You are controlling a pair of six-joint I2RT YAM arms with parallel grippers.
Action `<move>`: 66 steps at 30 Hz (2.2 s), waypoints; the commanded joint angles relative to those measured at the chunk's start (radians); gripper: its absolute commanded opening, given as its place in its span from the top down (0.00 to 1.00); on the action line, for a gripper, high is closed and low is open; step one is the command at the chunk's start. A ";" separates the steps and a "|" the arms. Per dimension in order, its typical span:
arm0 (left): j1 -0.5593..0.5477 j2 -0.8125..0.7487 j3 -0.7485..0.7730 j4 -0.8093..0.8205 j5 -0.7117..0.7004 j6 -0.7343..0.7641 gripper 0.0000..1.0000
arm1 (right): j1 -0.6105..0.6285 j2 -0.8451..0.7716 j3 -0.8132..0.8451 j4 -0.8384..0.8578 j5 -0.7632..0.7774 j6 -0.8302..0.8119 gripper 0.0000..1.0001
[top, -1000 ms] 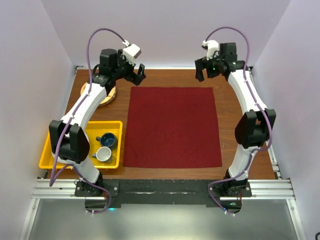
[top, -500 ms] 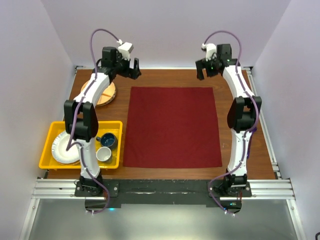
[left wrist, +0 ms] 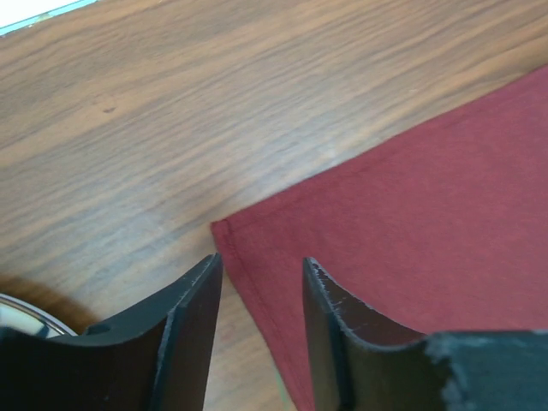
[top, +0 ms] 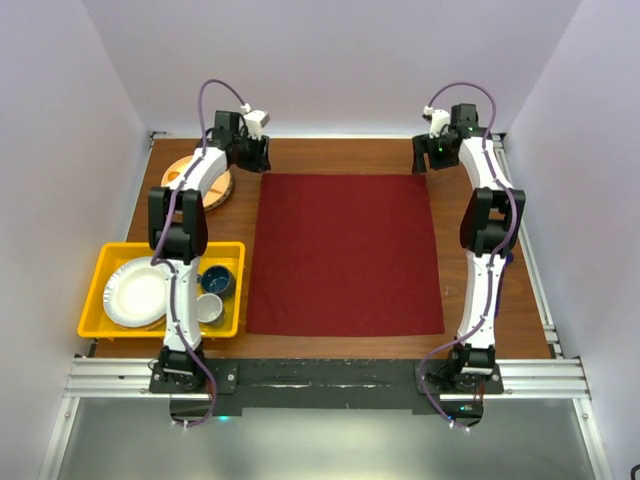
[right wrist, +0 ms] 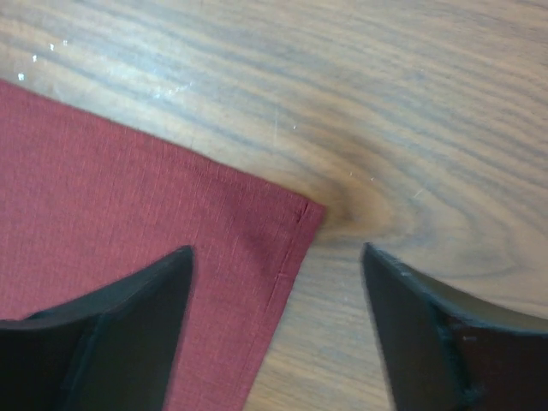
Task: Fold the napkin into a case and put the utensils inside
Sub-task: Pick up the flattened napkin from the center of the board.
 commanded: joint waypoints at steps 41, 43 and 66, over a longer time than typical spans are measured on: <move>-0.002 0.127 0.067 -0.007 -0.139 0.091 0.59 | 0.011 0.064 -0.050 0.106 0.004 0.022 1.00; -0.005 0.137 0.085 -0.010 -0.129 0.091 0.59 | 0.014 0.064 -0.053 0.107 0.010 0.022 1.00; -0.039 0.163 0.082 -0.013 -0.066 0.120 0.71 | 0.021 0.068 -0.031 0.106 0.037 0.025 1.00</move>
